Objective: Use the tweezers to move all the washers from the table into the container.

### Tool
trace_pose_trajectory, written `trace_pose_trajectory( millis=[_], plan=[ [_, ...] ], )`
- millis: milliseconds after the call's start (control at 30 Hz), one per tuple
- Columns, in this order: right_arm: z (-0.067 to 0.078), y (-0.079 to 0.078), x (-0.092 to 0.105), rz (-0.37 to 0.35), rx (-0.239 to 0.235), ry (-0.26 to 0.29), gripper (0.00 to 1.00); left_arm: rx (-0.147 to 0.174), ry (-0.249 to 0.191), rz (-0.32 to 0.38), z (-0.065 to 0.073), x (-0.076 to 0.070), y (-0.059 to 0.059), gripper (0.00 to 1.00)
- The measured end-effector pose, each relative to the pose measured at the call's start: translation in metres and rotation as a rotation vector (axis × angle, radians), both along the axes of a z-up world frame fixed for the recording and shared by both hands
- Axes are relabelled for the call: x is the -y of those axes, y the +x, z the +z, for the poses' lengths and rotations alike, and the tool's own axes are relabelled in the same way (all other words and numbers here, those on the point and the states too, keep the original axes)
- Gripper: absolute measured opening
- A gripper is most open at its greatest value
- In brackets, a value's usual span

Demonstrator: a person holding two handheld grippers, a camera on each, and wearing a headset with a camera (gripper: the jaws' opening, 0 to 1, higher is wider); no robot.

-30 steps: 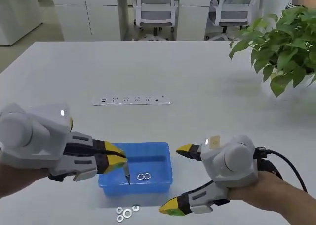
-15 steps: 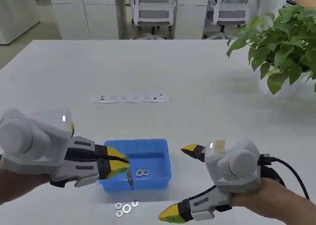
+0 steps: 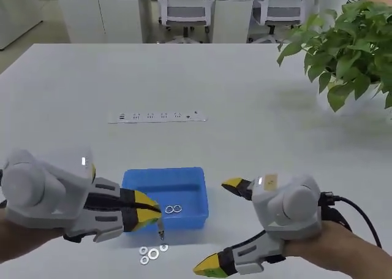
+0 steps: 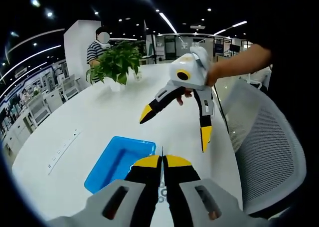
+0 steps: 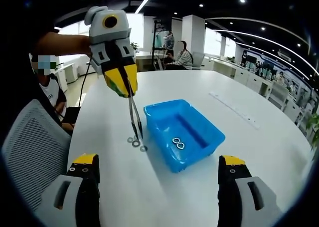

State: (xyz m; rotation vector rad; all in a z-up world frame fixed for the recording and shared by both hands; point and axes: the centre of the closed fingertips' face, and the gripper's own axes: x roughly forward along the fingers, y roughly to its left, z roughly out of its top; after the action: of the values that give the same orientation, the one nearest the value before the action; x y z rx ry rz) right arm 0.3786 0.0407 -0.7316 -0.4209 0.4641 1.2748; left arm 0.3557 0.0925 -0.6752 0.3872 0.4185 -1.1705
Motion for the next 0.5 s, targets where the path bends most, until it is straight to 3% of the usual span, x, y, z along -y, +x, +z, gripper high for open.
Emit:
trace_pose_trajectory(
  millis=[500],
  plan=[
    [-0.007, -0.001, 0.005, -0.017, -0.019, -0.005, 1.0, -0.009, 0.012, -0.026, -0.018, 0.005, 0.0, 0.06]
  ],
)
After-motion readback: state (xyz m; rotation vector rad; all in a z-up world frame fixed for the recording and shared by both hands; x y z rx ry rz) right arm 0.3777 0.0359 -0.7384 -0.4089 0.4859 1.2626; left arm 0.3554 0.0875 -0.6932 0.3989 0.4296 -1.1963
